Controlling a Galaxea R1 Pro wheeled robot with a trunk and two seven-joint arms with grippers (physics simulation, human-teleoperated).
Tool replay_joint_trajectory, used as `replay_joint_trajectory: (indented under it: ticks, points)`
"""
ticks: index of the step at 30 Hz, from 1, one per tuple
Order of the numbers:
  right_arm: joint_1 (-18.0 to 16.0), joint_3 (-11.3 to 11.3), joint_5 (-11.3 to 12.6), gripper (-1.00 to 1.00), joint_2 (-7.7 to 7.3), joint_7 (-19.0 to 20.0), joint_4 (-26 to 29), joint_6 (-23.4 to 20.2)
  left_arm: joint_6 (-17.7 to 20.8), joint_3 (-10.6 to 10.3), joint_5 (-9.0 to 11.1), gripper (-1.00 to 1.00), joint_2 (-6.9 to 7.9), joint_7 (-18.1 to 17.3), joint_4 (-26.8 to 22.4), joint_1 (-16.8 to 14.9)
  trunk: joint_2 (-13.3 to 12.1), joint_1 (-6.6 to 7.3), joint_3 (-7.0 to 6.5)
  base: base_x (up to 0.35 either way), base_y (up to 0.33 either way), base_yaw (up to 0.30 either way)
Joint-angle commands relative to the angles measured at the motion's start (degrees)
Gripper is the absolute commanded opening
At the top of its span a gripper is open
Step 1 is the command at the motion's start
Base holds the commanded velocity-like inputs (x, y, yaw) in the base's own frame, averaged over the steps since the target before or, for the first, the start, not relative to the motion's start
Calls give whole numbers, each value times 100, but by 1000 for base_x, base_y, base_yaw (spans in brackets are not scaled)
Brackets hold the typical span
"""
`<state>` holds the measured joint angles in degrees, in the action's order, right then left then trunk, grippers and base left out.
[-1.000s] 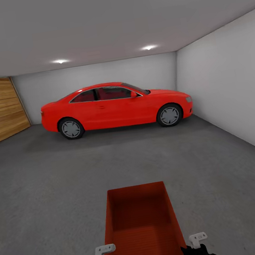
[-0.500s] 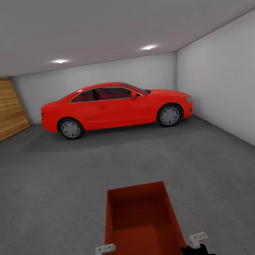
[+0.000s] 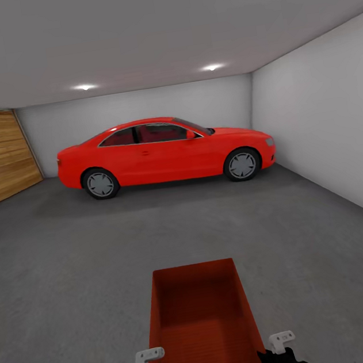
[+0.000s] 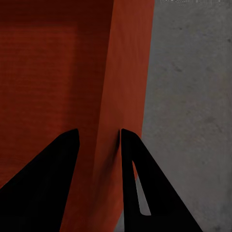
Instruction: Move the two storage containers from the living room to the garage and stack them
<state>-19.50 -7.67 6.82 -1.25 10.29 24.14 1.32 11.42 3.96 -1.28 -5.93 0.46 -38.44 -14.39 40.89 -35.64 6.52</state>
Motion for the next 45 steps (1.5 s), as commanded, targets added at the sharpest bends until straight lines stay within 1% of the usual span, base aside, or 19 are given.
replay_joint_trajectory:
  ticks: [1,6,25,45]
  points:
    - [-2,-156,56,-100,-14,8,-22,16,35,-1,-65,-100,39,33,-559,-4,8,-3,10,151,0,0]
    - [-2,-156,56,-100,-15,8,-19,17,35,-1,-65,-100,39,33,-559,-4,8,-3,10,98,0,0]
    - [-2,-156,54,-100,-14,6,-17,15,35,-1,-65,-100,39,33,-559,-7,8,-3,10,9,0,0]
    - [-4,-156,55,-100,-16,6,-20,16,35,-1,-65,-100,39,33,-559,-5,8,-3,10,147,0,0]
